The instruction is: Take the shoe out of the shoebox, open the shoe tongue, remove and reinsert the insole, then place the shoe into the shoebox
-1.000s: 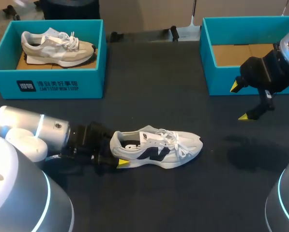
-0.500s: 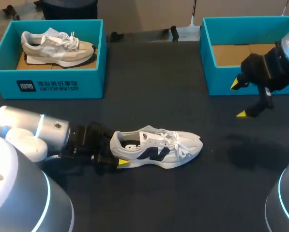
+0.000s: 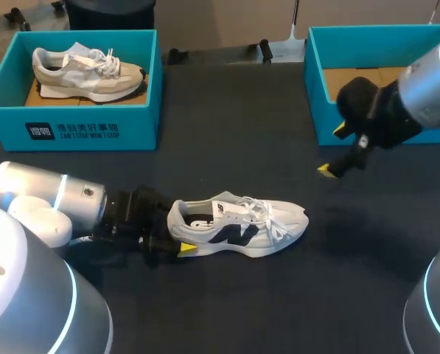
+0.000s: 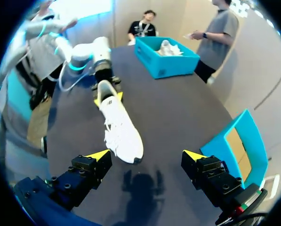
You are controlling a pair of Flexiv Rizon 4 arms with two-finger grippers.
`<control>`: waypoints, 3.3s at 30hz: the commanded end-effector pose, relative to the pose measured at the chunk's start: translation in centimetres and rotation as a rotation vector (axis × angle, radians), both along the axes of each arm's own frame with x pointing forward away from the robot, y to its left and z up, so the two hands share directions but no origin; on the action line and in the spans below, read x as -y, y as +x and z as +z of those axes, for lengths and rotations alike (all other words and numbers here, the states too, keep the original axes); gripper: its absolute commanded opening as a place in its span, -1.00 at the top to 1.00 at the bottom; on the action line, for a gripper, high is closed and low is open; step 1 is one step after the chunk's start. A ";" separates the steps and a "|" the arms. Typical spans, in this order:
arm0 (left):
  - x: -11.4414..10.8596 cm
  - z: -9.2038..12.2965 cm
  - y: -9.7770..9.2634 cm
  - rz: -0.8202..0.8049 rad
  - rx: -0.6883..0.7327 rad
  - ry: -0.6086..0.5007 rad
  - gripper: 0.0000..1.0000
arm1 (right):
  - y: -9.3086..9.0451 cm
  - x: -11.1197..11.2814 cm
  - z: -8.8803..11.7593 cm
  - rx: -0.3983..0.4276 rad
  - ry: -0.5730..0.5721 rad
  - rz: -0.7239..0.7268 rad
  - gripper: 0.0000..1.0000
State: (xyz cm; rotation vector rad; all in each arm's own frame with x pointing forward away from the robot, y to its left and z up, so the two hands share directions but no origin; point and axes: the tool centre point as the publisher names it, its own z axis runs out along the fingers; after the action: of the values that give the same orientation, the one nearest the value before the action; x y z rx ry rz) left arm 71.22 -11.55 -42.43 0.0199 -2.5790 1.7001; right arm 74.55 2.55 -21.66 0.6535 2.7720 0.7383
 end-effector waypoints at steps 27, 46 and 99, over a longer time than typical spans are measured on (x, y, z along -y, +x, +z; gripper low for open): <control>-0.1 0.1 0.0 -0.001 -0.001 0.003 1.00 | 0.7 -15.0 -1.9 -0.273 -0.162 -0.747 -1.00; -0.1 0.1 0.0 -0.001 -0.001 0.003 1.00 | -1.0 -18.2 -2.3 -0.313 -0.292 -0.839 -1.00; -0.1 0.1 0.0 -0.001 -0.001 0.003 1.00 | -4.5 -20.1 -13.2 -0.255 -0.474 -1.269 -1.00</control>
State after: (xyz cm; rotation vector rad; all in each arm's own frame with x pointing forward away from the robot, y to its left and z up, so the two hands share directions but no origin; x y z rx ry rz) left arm 71.21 -11.55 -42.41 0.0197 -2.5800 1.6972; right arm 70.73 21.77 -34.08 2.0242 2.0696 -0.2139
